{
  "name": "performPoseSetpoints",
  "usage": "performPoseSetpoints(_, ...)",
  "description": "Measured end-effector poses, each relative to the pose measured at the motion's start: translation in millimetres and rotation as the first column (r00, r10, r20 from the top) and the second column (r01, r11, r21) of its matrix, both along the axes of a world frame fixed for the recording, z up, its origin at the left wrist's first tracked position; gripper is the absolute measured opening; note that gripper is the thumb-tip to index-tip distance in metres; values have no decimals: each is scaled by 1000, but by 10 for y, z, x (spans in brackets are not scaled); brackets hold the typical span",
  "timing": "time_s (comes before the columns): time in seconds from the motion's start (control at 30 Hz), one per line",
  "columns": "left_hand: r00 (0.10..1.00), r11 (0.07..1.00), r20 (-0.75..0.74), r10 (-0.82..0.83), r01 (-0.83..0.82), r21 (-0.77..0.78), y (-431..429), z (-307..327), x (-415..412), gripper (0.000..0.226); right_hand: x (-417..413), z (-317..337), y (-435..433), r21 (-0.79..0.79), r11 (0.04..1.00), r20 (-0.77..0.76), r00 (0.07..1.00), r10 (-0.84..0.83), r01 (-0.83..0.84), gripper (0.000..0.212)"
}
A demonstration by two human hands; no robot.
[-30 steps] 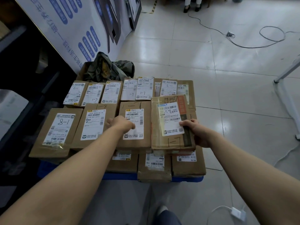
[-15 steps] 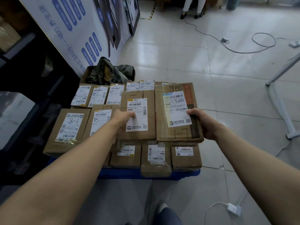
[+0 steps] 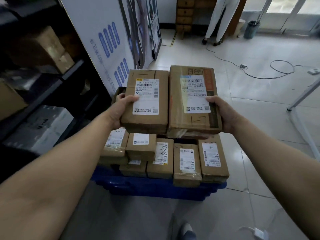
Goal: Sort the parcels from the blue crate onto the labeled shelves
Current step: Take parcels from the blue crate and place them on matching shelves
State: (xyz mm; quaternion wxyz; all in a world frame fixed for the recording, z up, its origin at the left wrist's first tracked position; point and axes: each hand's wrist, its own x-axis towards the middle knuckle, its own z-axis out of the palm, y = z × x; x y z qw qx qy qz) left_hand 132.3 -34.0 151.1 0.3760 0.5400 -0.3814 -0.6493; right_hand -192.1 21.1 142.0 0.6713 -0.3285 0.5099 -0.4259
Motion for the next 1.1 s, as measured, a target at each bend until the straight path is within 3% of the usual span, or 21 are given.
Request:
performPoseSetpoints(0.2,990,990,-73,122,-126,-55,262,188,756,61,683,201,-88,-23,997,17,997,79,-79,35)
performPoseSetpoints(0.5,898,895,12,439,-437,-91,846,424,1739,52,1843,374,-408,-67,947,1,949,316,-315,58)
performPoseSetpoints(0.63,777,777,60,627,-616,-134,1313,507,2222,62,2531,462,-632,-87,895,-29,900,436,-437,51)
performPoseSetpoints(0.87,503,512,94,859,-840,-178,2304,594,2566,71,3551,524,-654,-78,746,-39,750,661,-662,64)
performPoseSetpoints(1.0,335,341,65,940,-920,-193,2966,509,2522,77,3992,511,-486,-68,616,-61,620,783,-785,59)
performPoseSetpoints(1.1,217,222,46,975,-961,-166,3565,451,2430,95,4331,479,-219,-75,460,-84,465,881,-885,40)
